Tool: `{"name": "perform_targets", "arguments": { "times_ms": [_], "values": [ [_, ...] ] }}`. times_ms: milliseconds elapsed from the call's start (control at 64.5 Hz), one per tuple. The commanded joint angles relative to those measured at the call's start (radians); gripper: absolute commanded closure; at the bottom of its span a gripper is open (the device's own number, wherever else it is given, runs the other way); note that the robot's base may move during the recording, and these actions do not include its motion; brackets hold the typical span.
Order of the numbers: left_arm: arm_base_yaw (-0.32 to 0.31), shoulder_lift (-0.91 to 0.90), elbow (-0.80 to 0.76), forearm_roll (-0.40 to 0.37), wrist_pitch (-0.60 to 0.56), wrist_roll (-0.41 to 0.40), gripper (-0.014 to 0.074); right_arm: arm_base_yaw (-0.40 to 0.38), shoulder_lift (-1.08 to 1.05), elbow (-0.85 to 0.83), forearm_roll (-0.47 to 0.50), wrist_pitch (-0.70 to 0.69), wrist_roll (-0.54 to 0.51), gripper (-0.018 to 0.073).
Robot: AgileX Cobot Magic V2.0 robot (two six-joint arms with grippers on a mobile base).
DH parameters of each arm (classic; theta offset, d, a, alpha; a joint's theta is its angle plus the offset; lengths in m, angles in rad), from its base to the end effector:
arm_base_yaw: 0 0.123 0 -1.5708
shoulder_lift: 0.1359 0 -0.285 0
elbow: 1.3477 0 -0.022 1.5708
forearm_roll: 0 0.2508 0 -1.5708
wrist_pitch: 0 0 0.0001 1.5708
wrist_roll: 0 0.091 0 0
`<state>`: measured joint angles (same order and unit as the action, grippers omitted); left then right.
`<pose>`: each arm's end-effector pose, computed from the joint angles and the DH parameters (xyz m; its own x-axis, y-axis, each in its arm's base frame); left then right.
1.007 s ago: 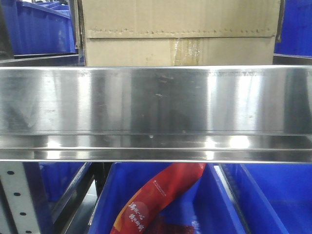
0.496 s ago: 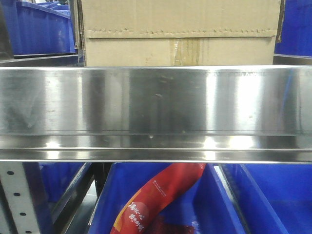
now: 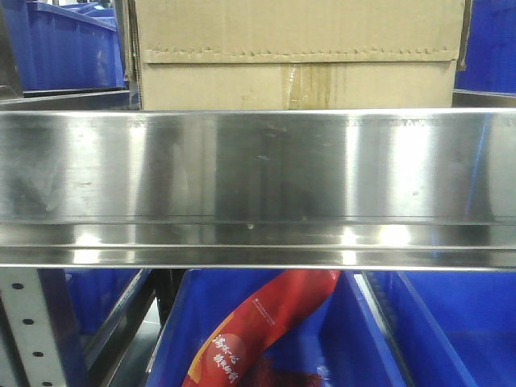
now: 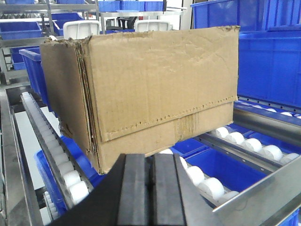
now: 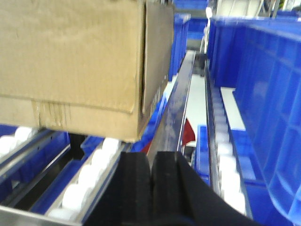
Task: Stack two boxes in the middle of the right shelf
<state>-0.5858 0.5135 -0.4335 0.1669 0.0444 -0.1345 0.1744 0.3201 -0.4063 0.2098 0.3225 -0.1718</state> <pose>0.0959 -0.0628 0.3157 -0.0128 0.0472 -0.9988 0.5474 0.8362 0.0325 0.0750 0.0193 0.3005 -0.1463 0.0020 -0.9892 -0.2336 0.9717 0.0366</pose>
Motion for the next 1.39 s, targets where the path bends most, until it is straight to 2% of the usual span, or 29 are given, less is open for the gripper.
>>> {"name": "perform_targets", "arguments": {
  "times_ms": [0, 527, 620, 697, 775, 852, 1115, 1239, 1379],
  "values": [
    [-0.008, -0.007, 0.001, 0.004, -0.035, -0.009, 0.0708, -0.004, -0.005, 0.003, -0.004, -0.031, -0.006, 0.0721],
    [-0.008, -0.007, 0.001, 0.004, -0.035, -0.009, 0.0708, -0.004, -0.005, 0.003, -0.004, -0.031, -0.006, 0.0721],
    [0.018, -0.025, 0.008, -0.007, -0.003, -0.007, 0.0708, -0.004, -0.005, 0.003, -0.004, -0.031, -0.006, 0.0721],
    [0.067, -0.061, 0.031, -0.019, 0.003, 0.034, 0.0708, -0.004, -0.005, 0.003, -0.004, -0.031, -0.006, 0.0721],
    [0.124, -0.125, 0.071, -0.097, -0.003, 0.1, 0.0708, -0.004, -0.005, 0.003, -0.004, -0.031, -0.006, 0.0721],
    [0.197, -0.212, 0.128, -0.134, -0.003, 0.141, 0.0708, -0.004, -0.005, 0.003, -0.004, -0.031, -0.006, 0.0721],
    [0.439, -0.511, 0.362, -0.134, -0.003, 0.143, 0.0708, -0.004, -0.005, 0.003, -0.004, -0.031, -0.006, 0.0721],
    [0.545, -0.513, 0.434, -0.134, -0.056, 0.143, 0.0708, -0.004, -0.005, 0.003, -0.004, -0.031, -0.006, 0.0721],
    [0.621, -0.513, 0.434, -0.136, -0.06, 0.143, 0.0708, -0.004, -0.005, 0.003, -0.004, -0.031, -0.006, 0.0721]
  ]
}}
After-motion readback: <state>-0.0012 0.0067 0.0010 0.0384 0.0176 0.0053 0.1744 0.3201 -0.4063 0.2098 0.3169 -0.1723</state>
